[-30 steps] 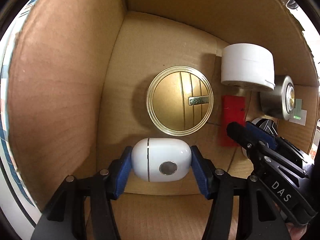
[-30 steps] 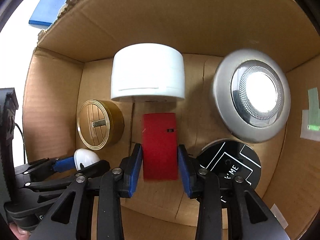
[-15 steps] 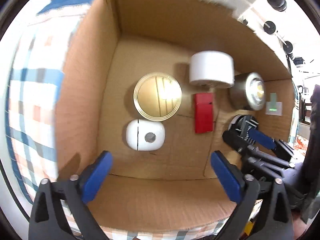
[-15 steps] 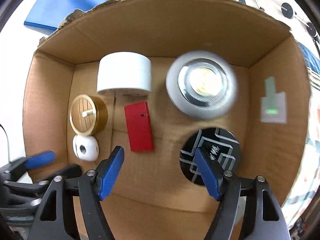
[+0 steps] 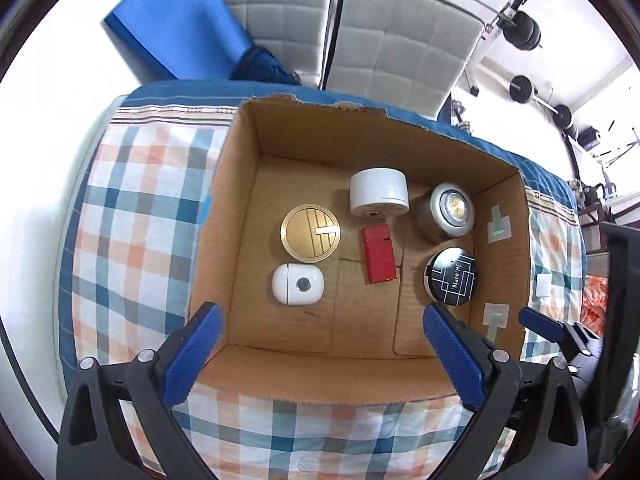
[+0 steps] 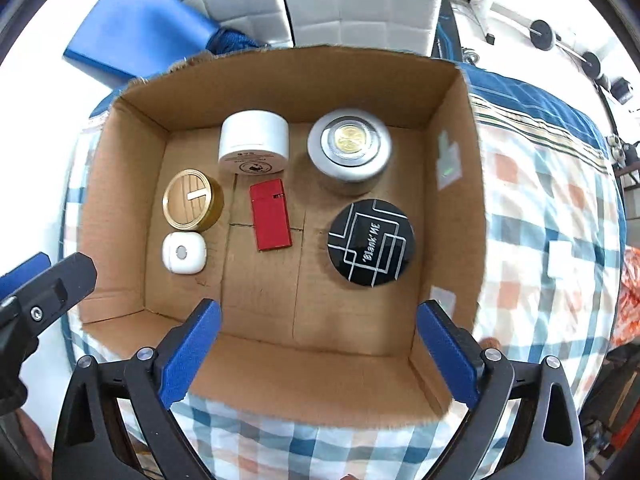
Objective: Organize rigid objects
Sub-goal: 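Lift both tools out of the box toward the walnut and white cup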
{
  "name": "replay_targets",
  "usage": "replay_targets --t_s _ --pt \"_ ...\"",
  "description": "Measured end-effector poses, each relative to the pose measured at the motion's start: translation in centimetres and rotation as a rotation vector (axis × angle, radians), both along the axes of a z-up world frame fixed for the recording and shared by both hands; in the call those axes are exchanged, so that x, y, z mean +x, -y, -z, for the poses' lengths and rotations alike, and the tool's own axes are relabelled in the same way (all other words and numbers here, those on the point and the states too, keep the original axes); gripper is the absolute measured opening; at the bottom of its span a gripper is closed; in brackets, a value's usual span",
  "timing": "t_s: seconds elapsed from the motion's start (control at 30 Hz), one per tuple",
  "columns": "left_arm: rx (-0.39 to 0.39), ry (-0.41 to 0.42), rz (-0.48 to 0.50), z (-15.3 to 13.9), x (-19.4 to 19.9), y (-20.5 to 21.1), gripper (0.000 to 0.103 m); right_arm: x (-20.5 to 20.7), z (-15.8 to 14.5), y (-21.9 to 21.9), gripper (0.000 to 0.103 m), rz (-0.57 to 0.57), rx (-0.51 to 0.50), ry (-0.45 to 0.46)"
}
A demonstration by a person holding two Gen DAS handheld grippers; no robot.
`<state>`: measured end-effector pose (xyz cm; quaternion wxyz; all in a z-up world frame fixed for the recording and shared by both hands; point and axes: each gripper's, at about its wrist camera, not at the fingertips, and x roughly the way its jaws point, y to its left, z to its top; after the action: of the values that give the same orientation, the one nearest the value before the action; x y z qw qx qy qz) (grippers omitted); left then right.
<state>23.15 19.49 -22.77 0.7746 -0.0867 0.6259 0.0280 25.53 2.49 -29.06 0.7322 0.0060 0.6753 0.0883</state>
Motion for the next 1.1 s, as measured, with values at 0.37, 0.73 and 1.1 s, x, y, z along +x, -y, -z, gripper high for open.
replay_targets --t_s 0.37,0.73,1.1 --pt "0.054 0.056 0.025 -3.8 -4.3 0.6 0.103 -4.2 -7.1 2.4 0.1 -0.013 -0.001 0.123" --pt "0.05 0.12 0.085 -7.1 -5.2 4.2 0.103 -6.1 -10.2 6.3 0.1 0.029 0.075 0.146" --pt "0.024 0.094 0.302 -4.7 -5.4 18.8 0.103 -7.5 -8.1 21.5 0.1 0.252 -0.021 0.077"
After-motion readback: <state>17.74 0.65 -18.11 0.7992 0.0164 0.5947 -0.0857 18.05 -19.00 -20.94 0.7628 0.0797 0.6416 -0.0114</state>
